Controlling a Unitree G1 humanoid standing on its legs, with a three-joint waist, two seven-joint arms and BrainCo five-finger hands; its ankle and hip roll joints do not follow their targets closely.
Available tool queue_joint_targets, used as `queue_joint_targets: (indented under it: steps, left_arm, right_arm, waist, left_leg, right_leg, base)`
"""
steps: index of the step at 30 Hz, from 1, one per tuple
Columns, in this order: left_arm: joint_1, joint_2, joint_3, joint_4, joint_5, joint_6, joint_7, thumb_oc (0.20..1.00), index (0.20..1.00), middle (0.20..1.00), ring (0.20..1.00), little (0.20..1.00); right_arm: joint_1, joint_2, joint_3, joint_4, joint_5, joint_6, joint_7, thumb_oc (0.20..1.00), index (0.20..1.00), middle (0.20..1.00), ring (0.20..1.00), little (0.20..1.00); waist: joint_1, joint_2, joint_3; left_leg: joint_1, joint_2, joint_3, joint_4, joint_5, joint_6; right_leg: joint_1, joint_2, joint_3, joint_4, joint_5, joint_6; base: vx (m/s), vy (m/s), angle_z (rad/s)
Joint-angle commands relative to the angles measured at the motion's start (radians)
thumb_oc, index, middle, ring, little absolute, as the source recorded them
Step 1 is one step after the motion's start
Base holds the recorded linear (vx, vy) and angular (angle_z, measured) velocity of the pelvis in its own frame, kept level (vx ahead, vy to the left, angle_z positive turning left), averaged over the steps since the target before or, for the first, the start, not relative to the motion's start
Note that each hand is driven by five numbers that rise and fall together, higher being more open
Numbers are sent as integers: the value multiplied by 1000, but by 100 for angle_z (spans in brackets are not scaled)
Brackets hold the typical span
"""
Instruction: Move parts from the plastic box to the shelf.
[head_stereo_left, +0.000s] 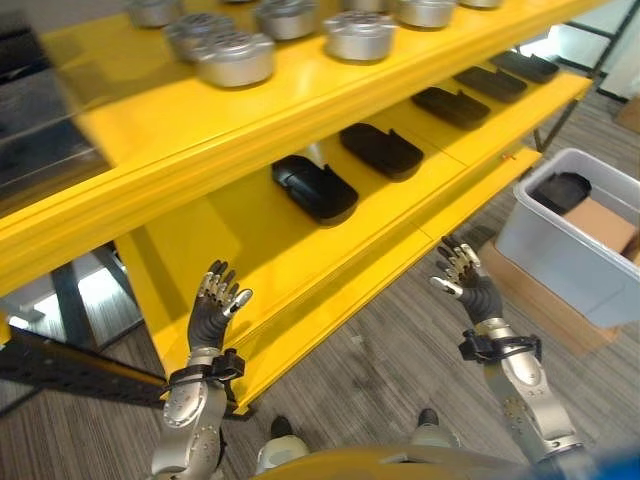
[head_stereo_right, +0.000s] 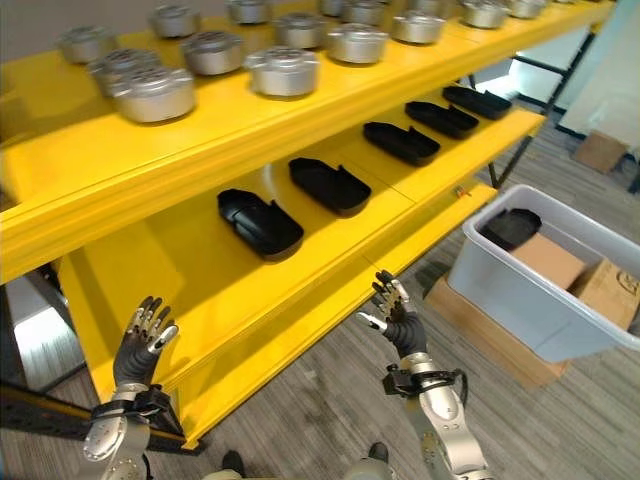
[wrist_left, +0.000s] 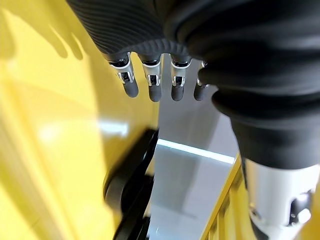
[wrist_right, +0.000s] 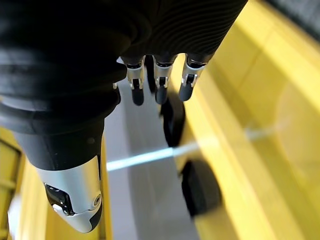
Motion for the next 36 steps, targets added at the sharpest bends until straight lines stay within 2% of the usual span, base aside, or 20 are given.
queue_joint_targets:
  steps: [1, 9, 11, 13, 14, 15, 16, 17, 18, 19, 20, 22, 23, 24, 26, 27, 29, 30, 32, 36]
  left_arm:
    - [-72, 89, -1, -87, -32, -39, -23, 1000, 1000, 1000, 1000, 1000]
    - [-167, 93, -52, -57, -23, -53, 1, 1000, 1000, 1000, 1000, 1000]
    - [-184, 88, -57, -52, -22, -57, 12, 1000, 1000, 1000, 1000, 1000]
    - [-204, 85, -63, -45, -28, -62, 23, 1000, 1000, 1000, 1000, 1000]
    - [-204, 85, -63, -45, -28, -62, 23, 1000, 1000, 1000, 1000, 1000]
    - [-205, 83, -62, -55, -30, -64, 32, 1000, 1000, 1000, 1000, 1000]
    - [-212, 85, -61, -58, -28, -64, 35, 1000, 1000, 1000, 1000, 1000]
    - [-213, 85, -61, -58, -28, -64, 35, 1000, 1000, 1000, 1000, 1000]
    - [-211, 79, -56, -69, -25, -63, 43, 1000, 1000, 1000, 1000, 1000]
    - [-211, 79, -56, -69, -25, -63, 43, 1000, 1000, 1000, 1000, 1000]
    - [-221, 73, -56, -73, -15, -65, 46, 1000, 1000, 1000, 1000, 1000]
    - [-230, 70, -66, -54, -13, -74, 47, 1000, 1000, 1000, 1000, 1000]
    - [-231, 69, -66, -53, -13, -78, 46, 1000, 1000, 1000, 1000, 1000]
    - [-231, 69, -67, -52, -13, -78, 46, 1000, 1000, 1000, 1000, 1000]
    - [-223, 64, -65, -45, -7, -81, 37, 1000, 1000, 1000, 1000, 1000]
    - [-222, 61, -70, -42, -4, -80, 36, 1000, 1000, 1000, 1000, 1000]
    - [-218, 59, -61, -41, -13, -84, 29, 1000, 1000, 1000, 1000, 1000]
    - [-208, 59, -64, -40, -13, -85, 29, 1000, 1000, 1000, 1000, 1000]
    - [-203, 58, -66, -46, -19, -90, 21, 1000, 1000, 1000, 1000, 1000]
    - [-196, 59, -65, -46, -30, -99, 28, 1000, 1000, 1000, 1000, 1000]
  right_arm:
    - [-53, 50, -21, -75, 10, -65, -1, 1000, 1000, 1000, 1000, 1000]
    - [-57, 27, -60, -80, -23, -104, -52, 1000, 1000, 1000, 1000, 1000]
    - [-60, 26, -58, -83, -25, -110, -60, 1000, 1000, 1000, 1000, 1000]
    - [-70, 27, -45, -72, -25, -118, -71, 1000, 1000, 1000, 1000, 1000]
    - [-70, 27, -45, -71, -25, -118, -71, 1000, 1000, 1000, 1000, 1000]
    - [-72, 24, -42, -76, -38, -125, -80, 1000, 1000, 1000, 1000, 1000]
    - [-74, 19, -42, -78, -38, -125, -82, 1000, 1000, 1000, 1000, 1000]
    - [-74, 19, -42, -78, -38, -125, -82, 1000, 1000, 1000, 1000, 1000]
    - [-94, 4, -30, -75, -56, -120, -84, 1000, 1000, 1000, 1000, 1000]
    - [-95, 4, -30, -75, -56, -120, -84, 1000, 1000, 1000, 1000, 1000]
    - [-118, 4, -27, -56, -55, -119, -84, 1000, 1000, 1000, 1000, 1000]
    - [-134, 12, -25, -33, -48, -122, -84, 1000, 1000, 1000, 1000, 1000]
    - [-141, 9, -23, -32, -53, -122, -81, 1000, 1000, 1000, 1000, 1000]
    - [-141, 9, -23, -32, -53, -122, -81, 1000, 1000, 1000, 1000, 1000]
    - [-148, 12, -16, -29, -67, -123, -69, 1000, 1000, 1000, 1000, 1000]
    - [-154, 14, -8, -24, -86, -122, -70, 1000, 1000, 1000, 1000, 1000]
    - [-159, 24, 2, -27, -80, -115, -53, 1000, 1000, 1000, 1000, 1000]
    - [-157, 33, 13, -30, -77, -112, -43, 1000, 1000, 1000, 1000, 1000]
    - [-147, 37, 13, -41, -78, -105, -35, 1000, 1000, 1000, 1000, 1000]
    - [-141, 46, 18, -48, -85, -96, -32, 1000, 1000, 1000, 1000, 1000]
  waist:
    - [-4, -66, 29]
    - [-40, -33, 67]
    - [-44, -27, 73]
    - [-38, -23, 92]
    - [-38, -23, 92]
    - [-31, -23, 101]
    - [-21, -27, 114]
    - [-23, -26, 114]
    - [12, -37, 138]
    - [11, -37, 136]
    - [25, -50, 154]
    - [30, -50, 163]
    - [37, -51, 162]
    - [37, -52, 161]
    - [83, -43, 166]
    - [98, -35, 169]
    - [111, -44, 163]
    - [119, -47, 154]
    - [117, -53, 137]
    - [96, -57, 111]
  left_leg:
    - [-11, 52, -48, 78, -75, 0]
    - [-63, 118, -29, 94, -8, -14]
    - [-67, 132, -26, 108, 22, -20]
    - [-82, 147, -42, 157, 96, -19]
    - [-82, 148, -43, 158, 96, -20]
    - [-91, 164, -70, 204, 162, -28]
    - [-112, 142, -133, 244, 171, -16]
    - [-115, 142, -136, 247, 170, -16]
    - [-176, -8, -313, 311, 79, 43]
    - [-183, -9, -315, 315, 78, 44]
    - [-231, -95, -375, 314, -10, 72]
    - [-256, -152, -401, 233, -44, 77]
    - [-291, -190, -428, 206, -48, 78]
    - [-291, -191, -427, 208, -50, 79]
    - [-371, -335, -562, 143, 7, 66]
    - [-387, -374, -607, 120, 33, 70]
    - [-372, -396, -639, 119, 25, 80]
    - [-333, -391, -640, 77, 18, 99]
    - [-312, -383, -641, 55, 37, 99]
    - [-273, -365, -574, 17, 22, 122]
  right_leg:
    - [-111, -80, 19, 139, -57, 20]
    - [-268, -12, 59, 325, -149, -31]
    - [-287, 4, 68, 353, -168, -48]
    - [-296, 36, 85, 363, -183, -76]
    - [-296, 36, 85, 363, -183, -76]
    - [-295, 62, 106, 356, -184, -93]
    - [-294, 73, 127, 345, -181, -105]
    - [-294, 73, 125, 345, -181, -105]
    - [-285, 101, 192, 294, -171, -115]
    - [-288, 100, 191, 291, -168, -114]
    - [-270, 126, 243, 246, -160, -118]
    - [-260, 138, 273, 199, -153, -115]
    - [-262, 142, 283, 178, -143, -114]
    - [-262, 141, 284, 179, -145, -113]
    - [-219, 206, 349, 132, -133, -112]
    - [-203, 234, 382, 120, -128, -114]
    - [-178, 257, 446, 106, -132, -113]
    - [-173, 265, 471, 101, -126, -109]
    - [-167, 268, 494, 88, -118, -105]
    - [-150, 243, 528, 38, -94, -82]
  base:
    - [1, -184, -41]
    - [8, -193, -12]
    - [65, -201, -4]
    - [61, -181, -11]
    - [86, -168, -30]
    - [64, -143, -40]
    - [62, -141, -41]
    - [-8, -58, -27]
    - [-6, -37, -46]
    - [32, -121, -90]
    - [55, -75, -123]
    - [82, 1, -106]
    - [55, 51, -67]
    - [89, 38, -53]
    - [234, 41, -44]
    - [271, 85, -46]
    - [200, 127, -149]
    - [205, 125, -220]
    - [176, 124, -154]
    - [128, 167, -61]
